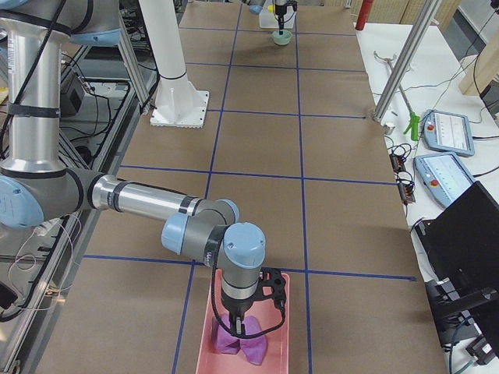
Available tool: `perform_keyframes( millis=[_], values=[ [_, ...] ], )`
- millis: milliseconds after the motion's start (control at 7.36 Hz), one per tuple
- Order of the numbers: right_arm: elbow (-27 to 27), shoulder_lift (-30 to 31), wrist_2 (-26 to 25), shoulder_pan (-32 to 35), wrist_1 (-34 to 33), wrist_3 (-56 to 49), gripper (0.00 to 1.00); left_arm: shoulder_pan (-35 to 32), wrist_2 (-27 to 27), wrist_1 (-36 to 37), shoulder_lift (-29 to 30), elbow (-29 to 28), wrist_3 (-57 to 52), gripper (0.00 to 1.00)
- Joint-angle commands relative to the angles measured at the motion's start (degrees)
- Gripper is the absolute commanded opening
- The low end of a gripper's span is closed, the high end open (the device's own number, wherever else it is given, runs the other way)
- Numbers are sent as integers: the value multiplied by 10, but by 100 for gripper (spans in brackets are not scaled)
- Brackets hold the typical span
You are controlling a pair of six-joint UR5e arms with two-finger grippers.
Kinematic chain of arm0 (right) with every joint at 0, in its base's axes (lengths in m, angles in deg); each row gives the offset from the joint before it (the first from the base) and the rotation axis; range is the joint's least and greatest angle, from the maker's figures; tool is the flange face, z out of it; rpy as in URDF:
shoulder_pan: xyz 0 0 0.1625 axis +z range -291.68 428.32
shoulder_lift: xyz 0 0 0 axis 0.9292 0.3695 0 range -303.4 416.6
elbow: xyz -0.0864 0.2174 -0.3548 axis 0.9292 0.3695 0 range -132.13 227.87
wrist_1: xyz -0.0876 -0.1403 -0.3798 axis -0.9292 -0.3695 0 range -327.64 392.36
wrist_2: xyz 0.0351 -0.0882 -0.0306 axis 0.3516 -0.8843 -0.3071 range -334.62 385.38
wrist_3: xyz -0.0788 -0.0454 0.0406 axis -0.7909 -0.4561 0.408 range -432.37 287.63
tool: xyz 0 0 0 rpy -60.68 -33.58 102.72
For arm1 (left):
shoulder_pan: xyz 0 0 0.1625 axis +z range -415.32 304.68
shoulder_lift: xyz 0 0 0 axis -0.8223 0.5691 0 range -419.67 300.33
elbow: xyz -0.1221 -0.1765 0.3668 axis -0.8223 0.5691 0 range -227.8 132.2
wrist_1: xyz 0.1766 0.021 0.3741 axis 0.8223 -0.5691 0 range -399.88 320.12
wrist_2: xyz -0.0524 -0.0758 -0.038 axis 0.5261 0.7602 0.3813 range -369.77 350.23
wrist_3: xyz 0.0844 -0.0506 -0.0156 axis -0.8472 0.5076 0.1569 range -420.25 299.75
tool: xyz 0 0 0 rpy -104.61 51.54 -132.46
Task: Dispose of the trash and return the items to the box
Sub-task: 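Release the cloth into the pink bin while the left gripper grasps the green bowl, then lift the pale green bowl with the left gripper into the clear box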
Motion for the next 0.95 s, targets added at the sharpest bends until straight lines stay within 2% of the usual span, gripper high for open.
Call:
perform_keyframes(
  millis=[0,272,543,815],
  values=[
    [-10,-5,5,1,0,0,100,-4,44,6,-3,22,1,0],
    [-64,-5,14,1,-8,5,100,-8,70,26,-9,51,1,0],
    [-74,-6,122,1,-6,10,100,-55,93,27,-13,65,-8,0],
    [-95,-14,171,-4,-7,79,100,-103,120,31,-14,64,-23,0]
  ],
)
